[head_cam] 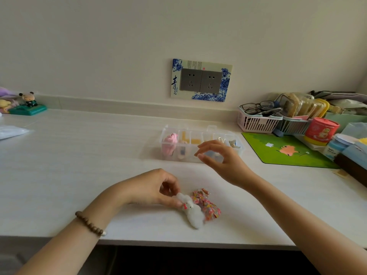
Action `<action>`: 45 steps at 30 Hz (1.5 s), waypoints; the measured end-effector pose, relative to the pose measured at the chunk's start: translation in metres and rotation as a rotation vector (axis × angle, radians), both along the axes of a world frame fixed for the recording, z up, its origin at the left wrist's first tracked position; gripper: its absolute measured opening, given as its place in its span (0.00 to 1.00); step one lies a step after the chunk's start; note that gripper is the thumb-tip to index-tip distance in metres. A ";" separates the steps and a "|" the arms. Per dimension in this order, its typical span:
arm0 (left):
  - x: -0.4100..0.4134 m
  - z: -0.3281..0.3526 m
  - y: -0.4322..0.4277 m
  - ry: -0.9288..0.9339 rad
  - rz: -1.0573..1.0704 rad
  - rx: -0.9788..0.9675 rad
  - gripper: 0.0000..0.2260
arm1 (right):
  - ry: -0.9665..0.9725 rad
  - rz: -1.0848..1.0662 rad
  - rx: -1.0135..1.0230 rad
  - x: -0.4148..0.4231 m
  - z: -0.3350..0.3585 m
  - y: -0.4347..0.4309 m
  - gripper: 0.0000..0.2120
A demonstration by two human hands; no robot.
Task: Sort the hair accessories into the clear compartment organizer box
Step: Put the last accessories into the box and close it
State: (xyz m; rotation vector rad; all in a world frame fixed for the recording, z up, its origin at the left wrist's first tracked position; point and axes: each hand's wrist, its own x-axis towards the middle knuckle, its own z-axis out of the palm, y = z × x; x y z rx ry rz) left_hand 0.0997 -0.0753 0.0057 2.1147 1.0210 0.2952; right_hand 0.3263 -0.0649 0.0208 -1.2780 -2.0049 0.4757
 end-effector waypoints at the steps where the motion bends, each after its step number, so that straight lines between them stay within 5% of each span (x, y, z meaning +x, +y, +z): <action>1: -0.002 0.002 0.000 -0.033 -0.004 -0.014 0.08 | 0.016 0.009 -0.007 0.000 0.000 -0.001 0.07; 8: -0.006 0.023 0.020 -0.563 0.290 0.028 0.04 | 0.500 0.178 -0.273 -0.014 0.010 -0.006 0.11; 14: 0.025 0.031 0.047 -0.824 0.479 0.133 0.04 | 0.867 0.112 -0.244 -0.030 0.028 0.020 0.08; 19: 0.023 0.007 0.073 -0.512 0.599 0.512 0.11 | 0.655 -0.142 -0.067 -0.027 0.041 0.055 0.14; 23: 0.016 -0.008 0.079 -0.296 0.505 0.589 0.19 | 0.441 -0.180 -0.009 -0.025 0.042 0.082 0.09; 31: 0.019 -0.014 0.082 -0.281 0.468 0.664 0.22 | -0.108 -0.043 -0.067 -0.036 0.028 0.113 0.04; 38: 0.019 -0.017 0.084 -0.258 0.462 0.656 0.22 | -0.305 -0.179 0.314 -0.027 0.019 0.110 0.13; 45: 0.019 -0.016 0.082 -0.255 0.433 0.647 0.21 | -0.653 -0.029 0.184 -0.027 0.012 0.107 0.31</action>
